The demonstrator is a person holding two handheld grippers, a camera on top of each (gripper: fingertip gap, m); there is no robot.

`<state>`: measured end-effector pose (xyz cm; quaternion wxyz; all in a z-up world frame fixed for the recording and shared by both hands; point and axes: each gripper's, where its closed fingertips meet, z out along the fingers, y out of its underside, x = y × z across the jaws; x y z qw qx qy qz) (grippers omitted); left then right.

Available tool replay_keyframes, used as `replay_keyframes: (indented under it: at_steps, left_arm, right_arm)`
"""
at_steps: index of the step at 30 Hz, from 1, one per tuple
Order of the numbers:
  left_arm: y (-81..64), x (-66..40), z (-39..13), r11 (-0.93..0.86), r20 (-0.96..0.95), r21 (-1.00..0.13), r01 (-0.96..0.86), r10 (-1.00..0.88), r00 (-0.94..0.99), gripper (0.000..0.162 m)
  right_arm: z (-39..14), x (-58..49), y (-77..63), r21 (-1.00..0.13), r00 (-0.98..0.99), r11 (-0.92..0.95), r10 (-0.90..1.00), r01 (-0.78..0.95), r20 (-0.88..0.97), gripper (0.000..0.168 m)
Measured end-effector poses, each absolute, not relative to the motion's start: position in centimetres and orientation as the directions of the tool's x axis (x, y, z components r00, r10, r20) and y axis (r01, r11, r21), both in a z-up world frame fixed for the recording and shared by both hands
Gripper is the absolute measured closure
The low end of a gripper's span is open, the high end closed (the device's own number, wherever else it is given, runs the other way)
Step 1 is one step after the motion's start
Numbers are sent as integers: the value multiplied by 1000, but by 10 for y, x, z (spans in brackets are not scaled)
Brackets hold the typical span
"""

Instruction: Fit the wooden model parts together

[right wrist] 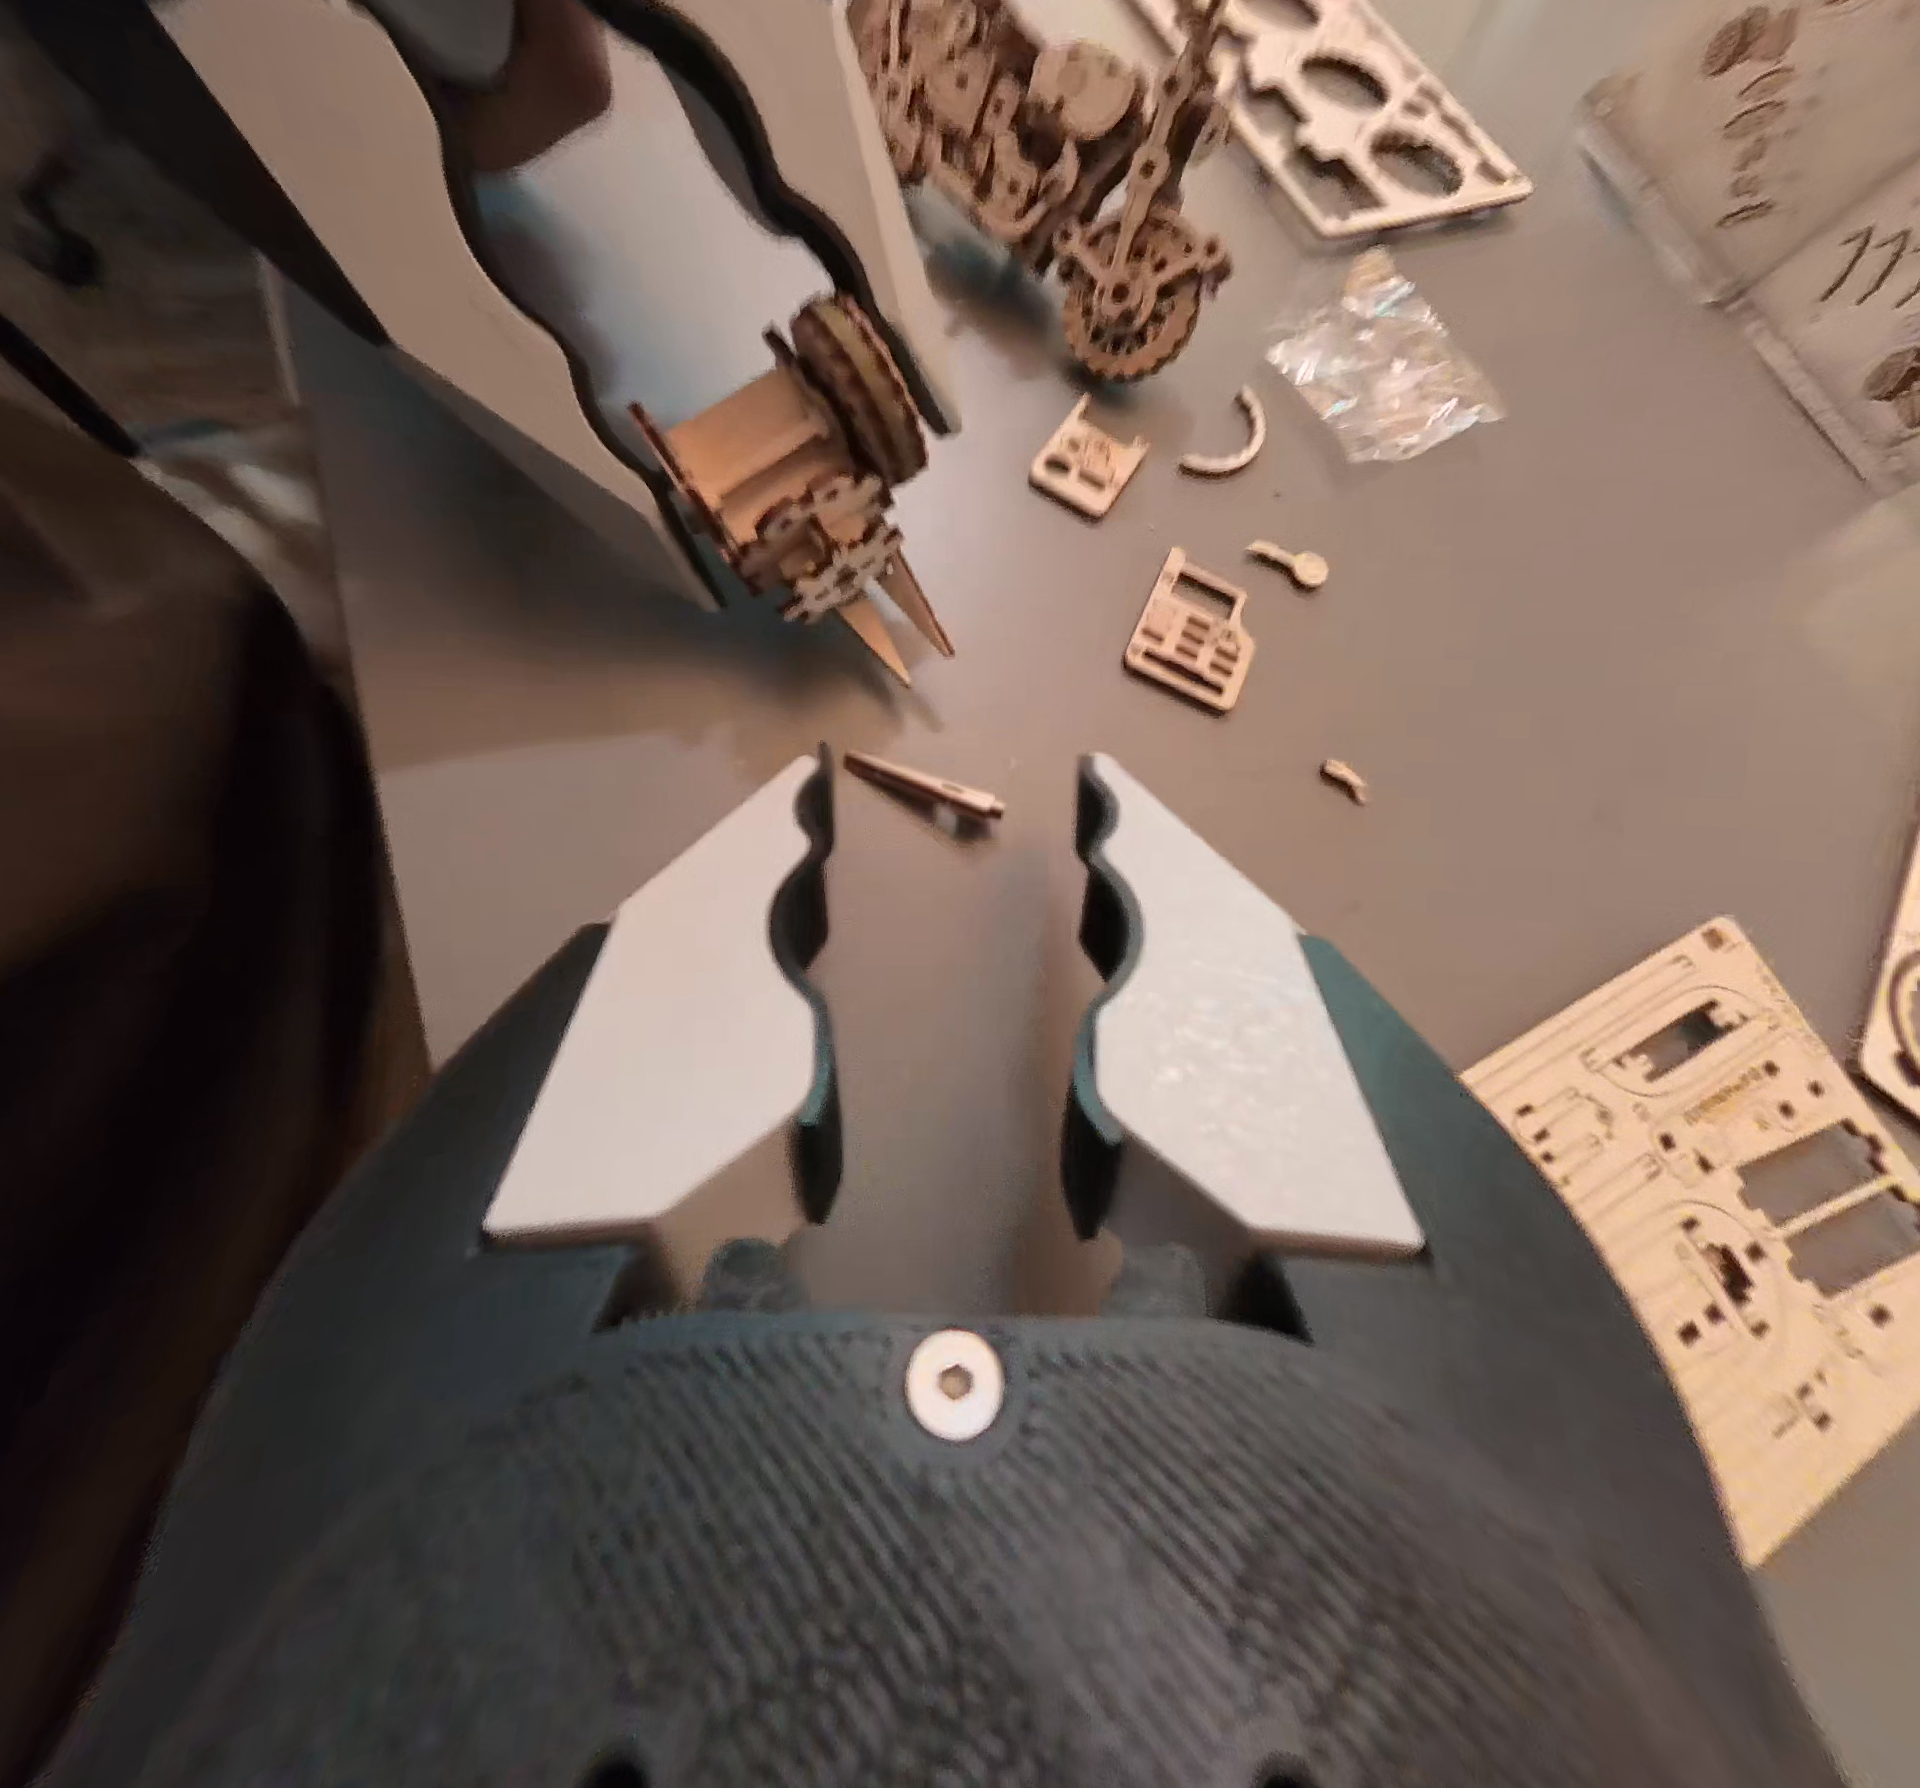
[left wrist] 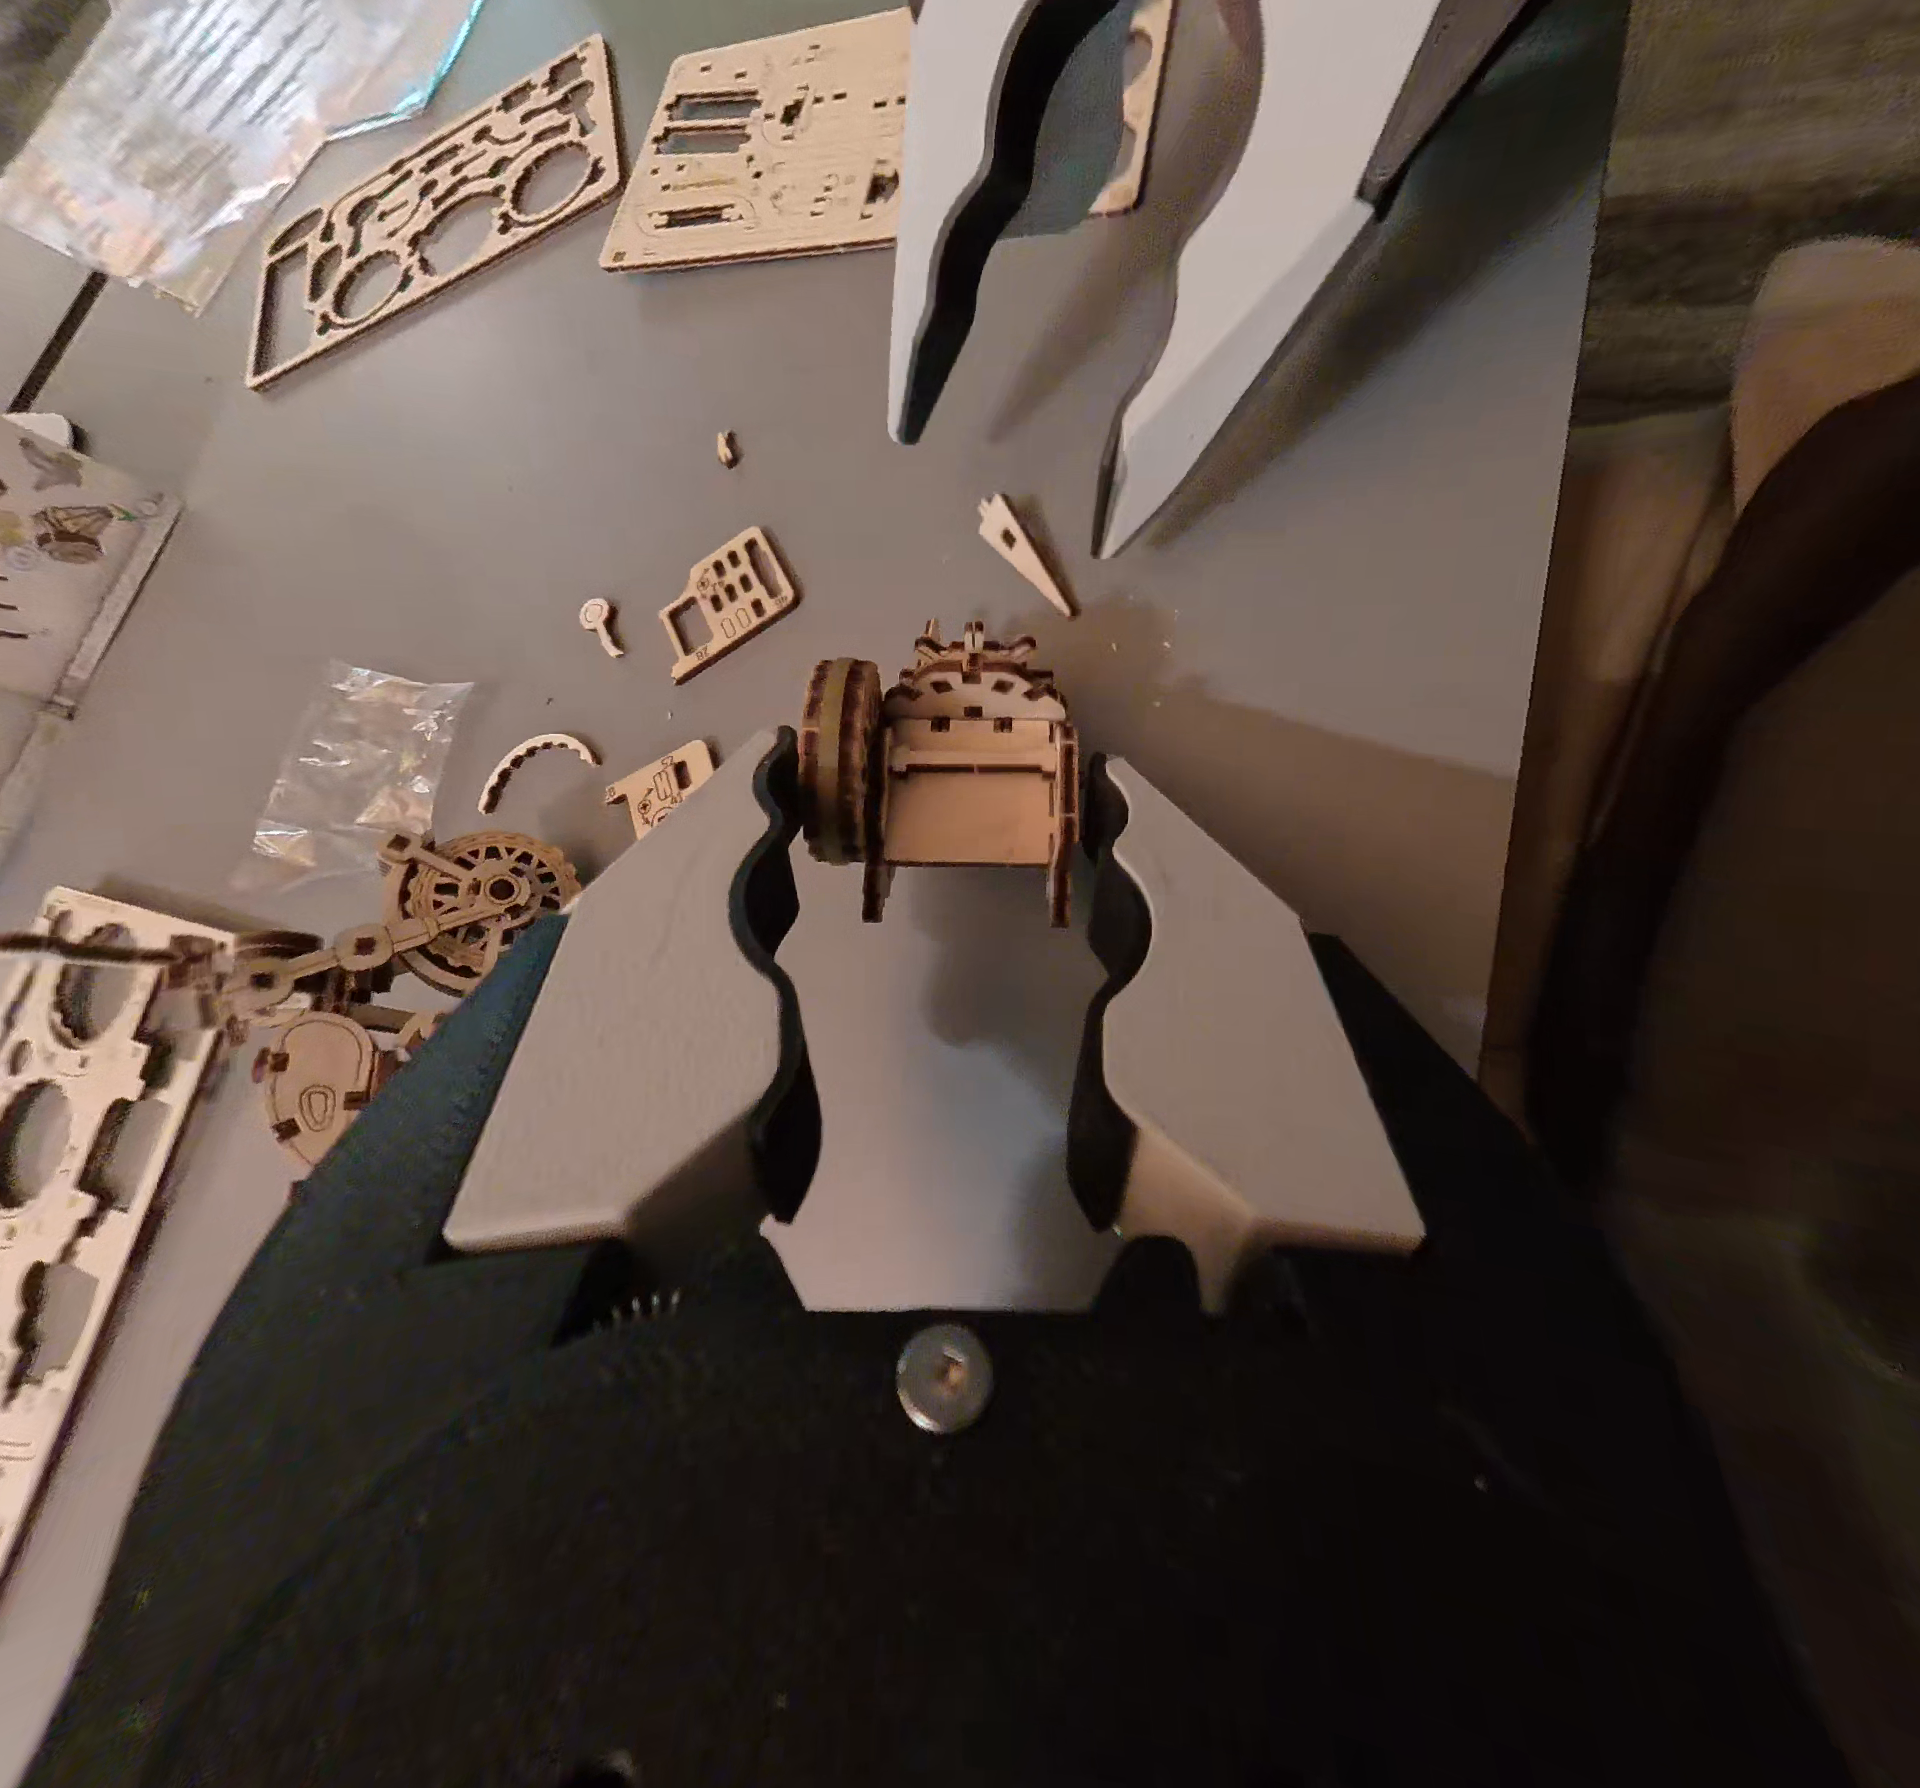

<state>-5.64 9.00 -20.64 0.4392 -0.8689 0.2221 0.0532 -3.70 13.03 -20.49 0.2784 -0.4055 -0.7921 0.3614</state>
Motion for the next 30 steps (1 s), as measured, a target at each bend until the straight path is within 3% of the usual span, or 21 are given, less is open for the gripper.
replay_keyframes:
  at_steps: [4, 7, 10, 12, 14, 24, 30]
  left_arm:
    - [92, -53, -189, -510, -28, -840, -187, -304, 952, 109]
    - [93, -50, -163, -494, 379, -846, 203, -287, 880, 109]
    - [90, -51, -130, -504, 800, -597, 624, -320, 508, 110]
    - [87, -53, -122, -537, 907, -411, 737, -324, 270, 110]
    - [87, -52, -120, -562, 937, -314, 765, -314, 154, 110]
    - [84, -32, -135, -654, 953, -293, 697, -255, 161, 110]
    - [76, -8, -148, -746, 947, -320, 584, -245, 206, 110]
  right_arm:
    - [-170, -39, 123, -891, -521, 333, 843, 309, 135, 114]
    - [-147, -33, 110, -928, -565, 327, 806, 179, 175, 109]
    - [-136, -28, 101, -911, -570, 405, 767, 76, 294, 110]
    - [-133, -26, 98, -883, -551, 469, 746, 34, 375, 114]
    - [-132, -26, 97, -858, -537, 513, 730, 22, 423, 120]
    - [-125, -22, 91, -785, -485, 618, 676, -36, 555, 119]
    - [-148, -19, 77, -840, -616, 541, 678, 49, 401, 109]
